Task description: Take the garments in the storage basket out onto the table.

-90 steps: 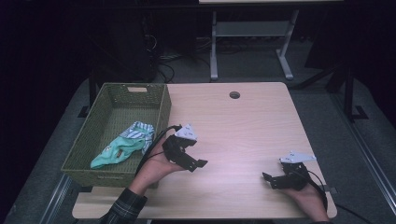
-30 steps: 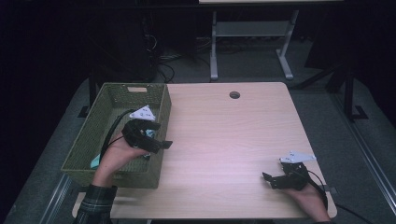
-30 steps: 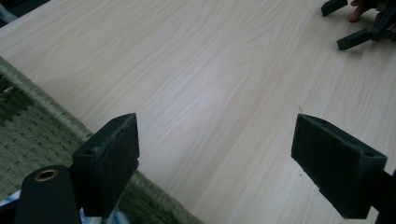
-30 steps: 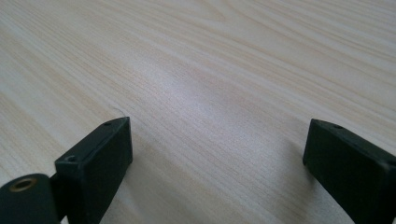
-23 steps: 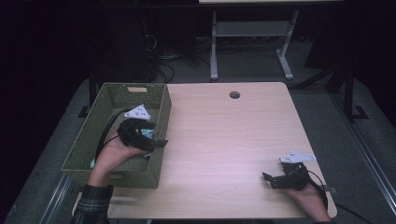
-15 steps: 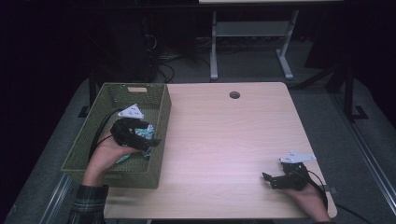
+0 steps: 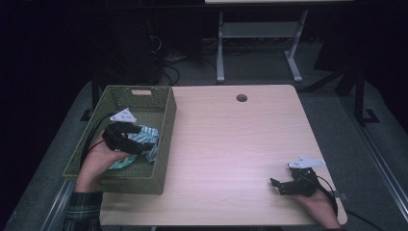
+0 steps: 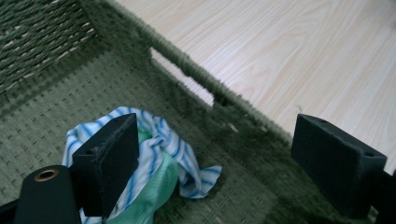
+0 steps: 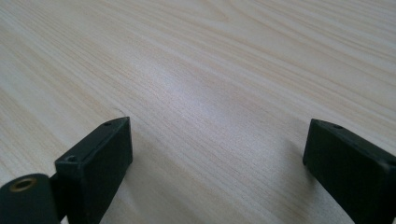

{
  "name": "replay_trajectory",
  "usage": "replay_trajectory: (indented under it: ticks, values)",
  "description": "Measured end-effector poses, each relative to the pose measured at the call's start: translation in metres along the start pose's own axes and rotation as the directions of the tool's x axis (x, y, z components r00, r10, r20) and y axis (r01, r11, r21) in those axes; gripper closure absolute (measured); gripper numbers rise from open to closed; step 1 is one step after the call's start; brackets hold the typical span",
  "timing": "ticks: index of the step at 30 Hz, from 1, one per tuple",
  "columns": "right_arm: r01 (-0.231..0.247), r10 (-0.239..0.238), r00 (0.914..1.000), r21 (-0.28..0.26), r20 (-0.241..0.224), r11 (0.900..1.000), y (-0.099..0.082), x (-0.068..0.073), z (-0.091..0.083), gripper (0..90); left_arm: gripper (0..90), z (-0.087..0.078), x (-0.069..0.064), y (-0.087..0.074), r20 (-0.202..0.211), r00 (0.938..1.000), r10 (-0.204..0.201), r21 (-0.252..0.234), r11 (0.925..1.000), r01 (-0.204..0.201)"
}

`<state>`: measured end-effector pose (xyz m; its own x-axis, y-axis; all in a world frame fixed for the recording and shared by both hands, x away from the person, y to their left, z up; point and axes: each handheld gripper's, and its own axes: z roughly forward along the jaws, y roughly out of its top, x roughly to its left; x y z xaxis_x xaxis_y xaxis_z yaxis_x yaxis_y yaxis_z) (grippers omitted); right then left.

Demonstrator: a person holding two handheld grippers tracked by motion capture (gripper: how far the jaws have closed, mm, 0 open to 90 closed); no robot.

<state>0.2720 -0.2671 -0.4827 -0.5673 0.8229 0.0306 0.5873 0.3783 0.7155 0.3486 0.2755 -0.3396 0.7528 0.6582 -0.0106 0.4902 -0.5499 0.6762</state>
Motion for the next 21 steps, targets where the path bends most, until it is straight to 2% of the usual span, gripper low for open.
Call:
replay_trajectory:
  ticks: [7, 12, 21]
  values:
    - [0.002, -0.002, 1.0000, 0.000, -0.001, 1.0000, 0.000, 0.000, 0.000, 7.6, 14.4, -0.003, 0.008, -0.008, -0.028, 0.9996, -0.010, 0.019, 0.9998, 0.011]
    - [0.002, -0.002, 1.0000, 0.000, -0.001, 1.0000, 0.000, 0.000, 0.000, 7.6, 14.4, -0.007, 0.018, -0.017, -0.071, 0.9975, -0.010, 0.031, 0.9995, 0.012]
    - [0.001, -0.001, 1.0000, 0.001, -0.001, 1.0000, 0.000, 0.000, 0.000, 7.6, 14.4, -0.010, 0.028, -0.027, -0.098, 0.9946, -0.033, 0.037, 0.9986, 0.037]
